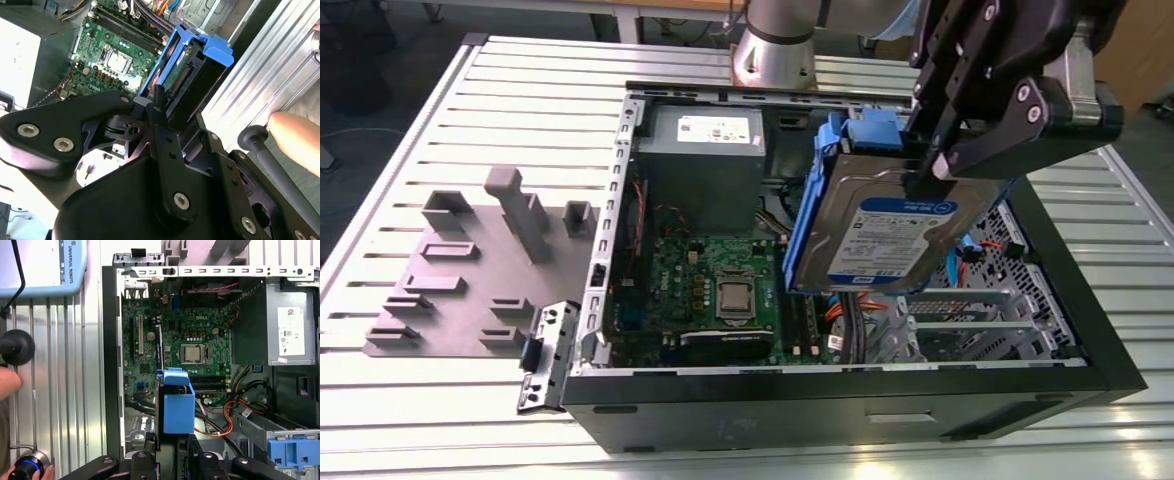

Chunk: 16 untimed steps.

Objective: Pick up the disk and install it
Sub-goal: 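Insert the disk into the insertion slot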

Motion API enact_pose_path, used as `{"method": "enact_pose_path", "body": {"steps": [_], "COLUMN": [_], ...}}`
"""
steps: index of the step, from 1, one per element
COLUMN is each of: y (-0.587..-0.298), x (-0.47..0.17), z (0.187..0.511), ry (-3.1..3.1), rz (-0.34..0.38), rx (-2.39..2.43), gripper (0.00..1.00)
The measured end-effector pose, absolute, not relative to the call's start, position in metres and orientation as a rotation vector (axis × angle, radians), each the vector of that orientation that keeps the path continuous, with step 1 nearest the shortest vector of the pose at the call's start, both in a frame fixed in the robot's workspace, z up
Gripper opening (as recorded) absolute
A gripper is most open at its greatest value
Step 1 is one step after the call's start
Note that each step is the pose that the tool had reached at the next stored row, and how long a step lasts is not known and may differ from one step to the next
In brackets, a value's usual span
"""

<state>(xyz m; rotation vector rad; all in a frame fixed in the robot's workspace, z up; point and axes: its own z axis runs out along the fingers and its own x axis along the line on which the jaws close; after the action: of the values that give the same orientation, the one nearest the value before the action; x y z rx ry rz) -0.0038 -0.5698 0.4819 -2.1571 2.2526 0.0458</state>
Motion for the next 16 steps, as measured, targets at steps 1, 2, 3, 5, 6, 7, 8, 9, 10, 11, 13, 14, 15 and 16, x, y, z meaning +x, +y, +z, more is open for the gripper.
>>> {"method": "enact_pose_path", "body": {"steps": [1,2,3,5,6,7,8,9,10,11,13,14,15,16], "y": [-0.570,-0.570,-0.570,-0.570,-0.570,-0.570,-0.570,-0.570,-0.570,-0.570,-0.570,-0.570,-0.570,-0.570], "x": [-0.002,0.000,0.002,0.007,0.009,0.012,0.015,0.017,0.020,0.023,0.028,0.030,0.033,0.036], "z": [0.482,0.482,0.482,0.482,0.481,0.481,0.481,0.481,0.481,0.480,0.480,0.479,0.479,0.478], "ry": [2.253,2.253,2.253,2.253,2.253,2.253,2.253,2.253,2.253,2.253,2.253,2.253,2.253,2.253], "rz": [0.046,0.046,0.046,0.046,0.046,0.046,0.046,0.046,0.046,0.046,0.046,0.046,0.046,0.046], "rx": [-2.157,-2.157,-2.157,-2.157,-2.157,-2.157,-2.157,-2.157,-2.157,-2.157,-2.157,-2.157,-2.157,-2.157], "gripper": [0.35,0.35,0.35,0.35,0.35,0.35,0.35,0.35,0.35,0.35,0.35,0.35,0.35,0.35]}}
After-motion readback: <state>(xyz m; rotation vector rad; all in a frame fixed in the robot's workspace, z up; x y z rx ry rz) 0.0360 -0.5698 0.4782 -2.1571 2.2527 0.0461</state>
